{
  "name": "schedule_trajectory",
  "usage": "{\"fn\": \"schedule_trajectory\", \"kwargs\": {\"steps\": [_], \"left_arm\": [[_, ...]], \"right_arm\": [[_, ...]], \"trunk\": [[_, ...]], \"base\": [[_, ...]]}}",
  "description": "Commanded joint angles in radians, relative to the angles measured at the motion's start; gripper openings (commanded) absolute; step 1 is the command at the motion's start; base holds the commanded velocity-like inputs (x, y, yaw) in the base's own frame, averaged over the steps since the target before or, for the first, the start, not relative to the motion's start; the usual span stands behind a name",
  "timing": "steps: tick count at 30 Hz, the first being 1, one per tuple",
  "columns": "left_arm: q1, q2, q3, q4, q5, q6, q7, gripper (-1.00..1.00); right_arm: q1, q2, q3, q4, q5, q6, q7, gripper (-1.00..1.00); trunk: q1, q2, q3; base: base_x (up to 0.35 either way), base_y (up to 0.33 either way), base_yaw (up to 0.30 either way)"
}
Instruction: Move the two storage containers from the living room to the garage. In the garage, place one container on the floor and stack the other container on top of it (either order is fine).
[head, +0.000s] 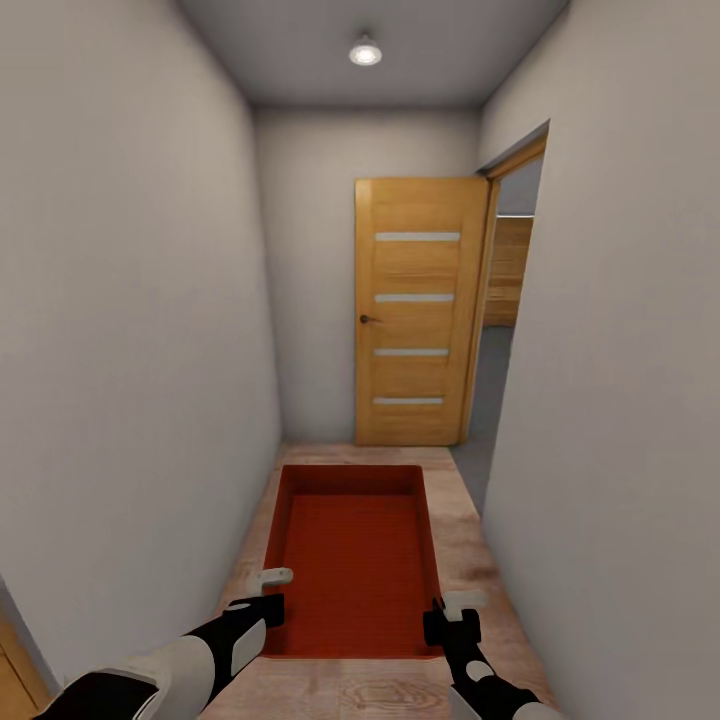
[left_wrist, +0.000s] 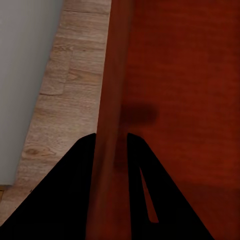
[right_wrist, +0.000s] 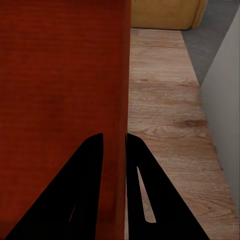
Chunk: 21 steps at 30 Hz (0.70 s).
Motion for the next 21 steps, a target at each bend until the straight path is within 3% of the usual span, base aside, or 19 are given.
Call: {"fn": "schedule_trajectory", "kwargs": {"steps": [1, 21], "left_arm": [[-0.002, 0.007, 0.051, -0.002, 0.002, 0.0, 0.006, -1.0], [-0.002, 0.007, 0.051, -0.002, 0.002, 0.0, 0.006, -1.0]], "right_arm": [[0.0, -0.009, 0.001, 0.001, 0.002, -0.001, -0.011, -1.0], [0.0, -0.007, 0.001, 0.001, 0.002, 0.0, -0.011, -1.0]], "trunk": [[0.001, -0.001, -0.002], [0.001, -0.001, -0.002]], "base": [[0.323, 0.0, 0.0], [0.323, 0.0, 0.0]]}}
